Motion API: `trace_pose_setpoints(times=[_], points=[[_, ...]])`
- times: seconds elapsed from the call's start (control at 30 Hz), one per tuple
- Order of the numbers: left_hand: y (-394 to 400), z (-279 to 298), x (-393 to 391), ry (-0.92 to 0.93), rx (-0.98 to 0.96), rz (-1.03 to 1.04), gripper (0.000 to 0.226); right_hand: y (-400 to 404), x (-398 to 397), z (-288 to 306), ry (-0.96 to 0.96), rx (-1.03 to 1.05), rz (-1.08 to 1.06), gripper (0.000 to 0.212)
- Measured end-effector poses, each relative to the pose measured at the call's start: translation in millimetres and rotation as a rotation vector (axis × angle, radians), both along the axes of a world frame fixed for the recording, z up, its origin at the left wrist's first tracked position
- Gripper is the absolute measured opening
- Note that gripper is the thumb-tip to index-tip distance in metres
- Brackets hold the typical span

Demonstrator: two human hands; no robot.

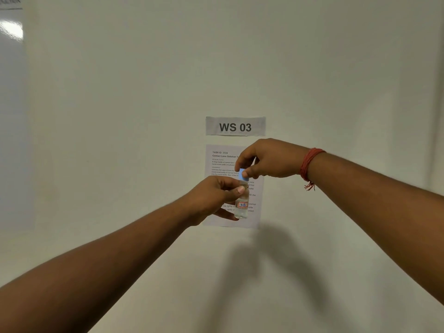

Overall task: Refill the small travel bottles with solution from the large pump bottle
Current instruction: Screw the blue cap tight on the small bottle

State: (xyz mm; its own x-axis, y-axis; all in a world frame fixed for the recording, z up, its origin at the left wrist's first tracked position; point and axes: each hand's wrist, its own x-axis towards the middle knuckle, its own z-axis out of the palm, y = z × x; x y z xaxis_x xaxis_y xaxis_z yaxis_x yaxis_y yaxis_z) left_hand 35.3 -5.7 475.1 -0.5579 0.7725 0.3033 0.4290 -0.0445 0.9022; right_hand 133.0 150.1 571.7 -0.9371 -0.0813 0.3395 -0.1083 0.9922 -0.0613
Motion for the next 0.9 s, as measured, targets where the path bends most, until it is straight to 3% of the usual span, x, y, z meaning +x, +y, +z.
trace_pose_setpoints(times=[0.9], points=[[6.8, -5.5, 6.8, -0.001, 0.010, -0.017, 0.020, 0.1, 8.5, -9.9, -0.026, 0.039, -0.010, 0.014]])
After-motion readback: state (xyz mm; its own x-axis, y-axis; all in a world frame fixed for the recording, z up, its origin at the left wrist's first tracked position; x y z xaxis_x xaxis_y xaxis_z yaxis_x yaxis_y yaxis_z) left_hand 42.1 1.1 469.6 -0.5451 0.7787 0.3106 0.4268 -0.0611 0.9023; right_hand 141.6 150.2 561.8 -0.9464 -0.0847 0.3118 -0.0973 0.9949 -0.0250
